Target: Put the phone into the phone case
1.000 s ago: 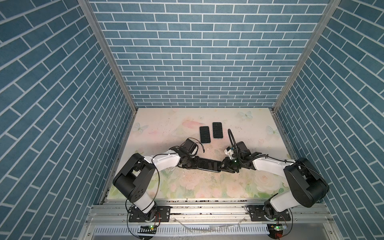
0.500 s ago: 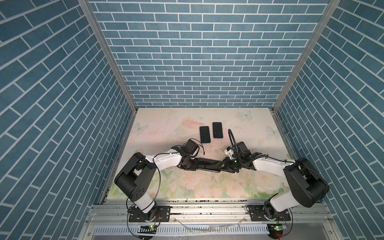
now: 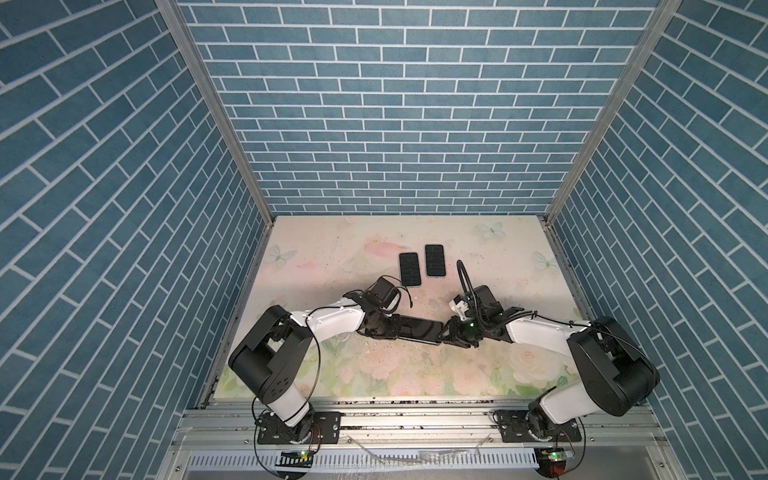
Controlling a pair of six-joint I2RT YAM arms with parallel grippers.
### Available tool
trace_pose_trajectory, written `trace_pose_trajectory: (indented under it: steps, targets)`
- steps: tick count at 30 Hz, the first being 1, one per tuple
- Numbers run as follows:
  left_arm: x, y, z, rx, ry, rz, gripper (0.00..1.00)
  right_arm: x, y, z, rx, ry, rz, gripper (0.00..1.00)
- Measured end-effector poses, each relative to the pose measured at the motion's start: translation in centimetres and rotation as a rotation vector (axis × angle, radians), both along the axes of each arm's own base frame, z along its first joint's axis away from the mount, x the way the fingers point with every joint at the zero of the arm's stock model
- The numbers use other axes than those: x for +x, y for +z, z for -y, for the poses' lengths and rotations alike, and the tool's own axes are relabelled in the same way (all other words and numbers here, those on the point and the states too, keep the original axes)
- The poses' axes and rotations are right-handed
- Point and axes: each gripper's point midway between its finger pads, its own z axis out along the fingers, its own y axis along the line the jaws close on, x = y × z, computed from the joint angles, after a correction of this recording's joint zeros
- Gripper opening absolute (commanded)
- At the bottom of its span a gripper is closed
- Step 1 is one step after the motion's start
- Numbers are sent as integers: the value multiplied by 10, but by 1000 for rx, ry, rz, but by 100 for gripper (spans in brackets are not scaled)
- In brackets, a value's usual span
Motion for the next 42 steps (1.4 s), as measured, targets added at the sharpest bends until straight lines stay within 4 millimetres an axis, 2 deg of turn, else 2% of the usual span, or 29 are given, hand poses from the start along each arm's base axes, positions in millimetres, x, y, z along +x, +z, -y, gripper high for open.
trace_pose_trajectory:
  steps: [3, 7, 16, 33, 42]
  targets:
    - [4, 11, 4, -31, 5, 25, 29, 0, -1, 0, -1, 0, -1, 33]
    - [9, 16, 9, -42, 5, 33, 29, 0, 0, 0, 0, -1, 0, 33]
    - [9, -3, 7, 10, 0, -8, 30, 1, 0, 0, 2, -1, 4, 30]
    - [8, -5, 5, 19, -15, -2, 28, 0, -1, 0, 0, -1, 2, 25]
    - [2, 0, -2, 160, -70, 17, 29, -1, -3, 1, -1, -2, -1, 25]
